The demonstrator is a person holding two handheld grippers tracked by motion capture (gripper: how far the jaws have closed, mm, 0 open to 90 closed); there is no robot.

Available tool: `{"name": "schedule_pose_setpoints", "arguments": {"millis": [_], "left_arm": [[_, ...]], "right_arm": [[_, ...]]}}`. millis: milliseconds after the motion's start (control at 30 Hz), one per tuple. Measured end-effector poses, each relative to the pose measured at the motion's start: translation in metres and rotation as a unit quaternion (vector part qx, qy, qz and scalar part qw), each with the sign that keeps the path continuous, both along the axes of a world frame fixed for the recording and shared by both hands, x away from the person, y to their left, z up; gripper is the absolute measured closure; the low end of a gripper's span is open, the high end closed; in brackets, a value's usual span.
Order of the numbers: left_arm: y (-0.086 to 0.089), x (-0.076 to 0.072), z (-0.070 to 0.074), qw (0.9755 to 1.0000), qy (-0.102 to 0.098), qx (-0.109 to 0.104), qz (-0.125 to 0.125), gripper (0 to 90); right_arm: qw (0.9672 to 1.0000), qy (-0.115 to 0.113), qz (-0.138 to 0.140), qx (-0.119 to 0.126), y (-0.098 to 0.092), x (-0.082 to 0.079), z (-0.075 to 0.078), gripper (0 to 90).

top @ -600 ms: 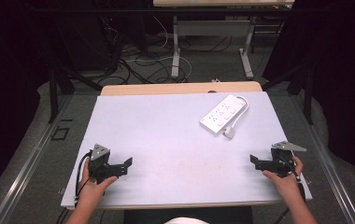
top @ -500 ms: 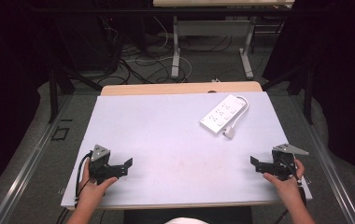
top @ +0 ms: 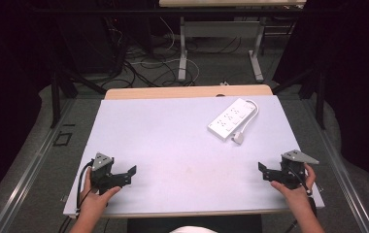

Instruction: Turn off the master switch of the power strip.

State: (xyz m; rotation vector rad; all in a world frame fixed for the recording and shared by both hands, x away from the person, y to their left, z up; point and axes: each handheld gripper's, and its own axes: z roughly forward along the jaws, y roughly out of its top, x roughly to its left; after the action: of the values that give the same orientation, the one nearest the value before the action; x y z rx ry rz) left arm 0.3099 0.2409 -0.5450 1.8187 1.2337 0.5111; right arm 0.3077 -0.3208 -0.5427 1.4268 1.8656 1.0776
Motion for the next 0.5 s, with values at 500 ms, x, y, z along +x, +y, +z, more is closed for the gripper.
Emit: {"name": "schedule_pose_setpoints", "arguments": {"millis": [500], "left_arm": [[0.0032,-0.0016,0.0005,0.9999,-0.006,-0.008,0.010,4.0]], "right_arm": [[0.9998,0.009,0.017,-0.003,0.0060,0.0017,0.0069,8.2]]}}
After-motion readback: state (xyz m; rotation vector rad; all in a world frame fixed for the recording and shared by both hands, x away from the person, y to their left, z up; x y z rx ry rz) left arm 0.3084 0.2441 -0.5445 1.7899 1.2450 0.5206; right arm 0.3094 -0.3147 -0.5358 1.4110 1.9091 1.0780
